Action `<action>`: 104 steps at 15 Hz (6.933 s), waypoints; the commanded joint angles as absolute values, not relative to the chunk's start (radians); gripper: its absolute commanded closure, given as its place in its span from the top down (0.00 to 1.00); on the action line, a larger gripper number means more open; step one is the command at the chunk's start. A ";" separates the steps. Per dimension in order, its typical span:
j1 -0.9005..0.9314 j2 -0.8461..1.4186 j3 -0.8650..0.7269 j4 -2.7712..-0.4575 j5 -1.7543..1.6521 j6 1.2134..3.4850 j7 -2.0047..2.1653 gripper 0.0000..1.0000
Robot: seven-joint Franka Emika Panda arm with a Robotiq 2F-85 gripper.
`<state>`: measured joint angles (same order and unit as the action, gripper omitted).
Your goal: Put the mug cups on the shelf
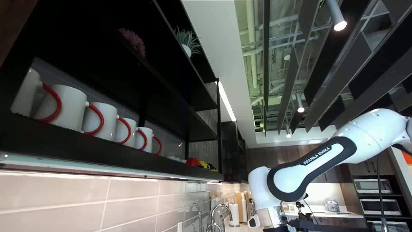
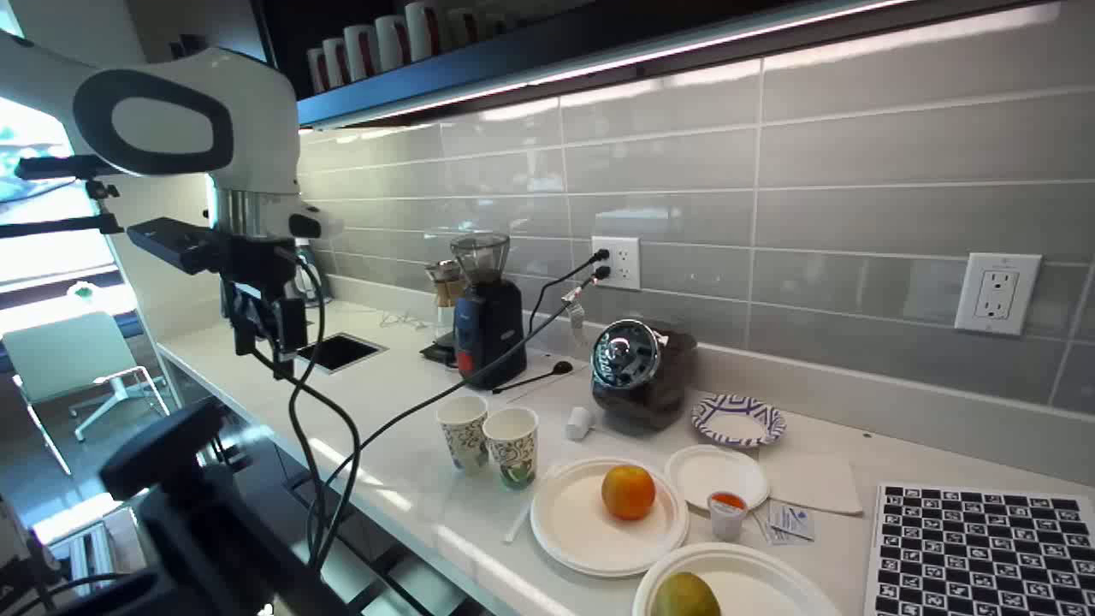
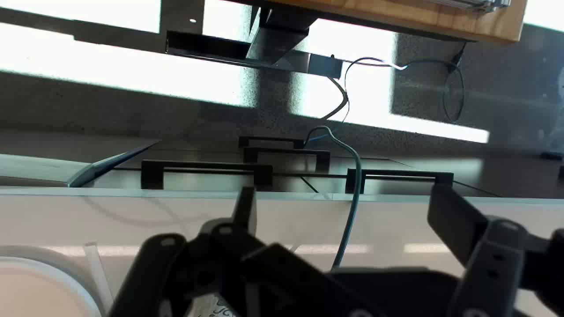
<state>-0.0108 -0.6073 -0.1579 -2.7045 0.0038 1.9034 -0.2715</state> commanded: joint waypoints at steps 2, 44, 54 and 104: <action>-0.019 -0.607 -0.150 -2.704 0.008 1.902 -0.275 1.00; -0.093 0.036 -0.165 -2.533 -0.098 2.806 -0.441 1.00; -0.146 0.187 -0.068 -2.469 0.257 2.917 -0.739 1.00; -0.150 -0.465 -0.031 -2.441 -0.030 2.425 -0.219 0.01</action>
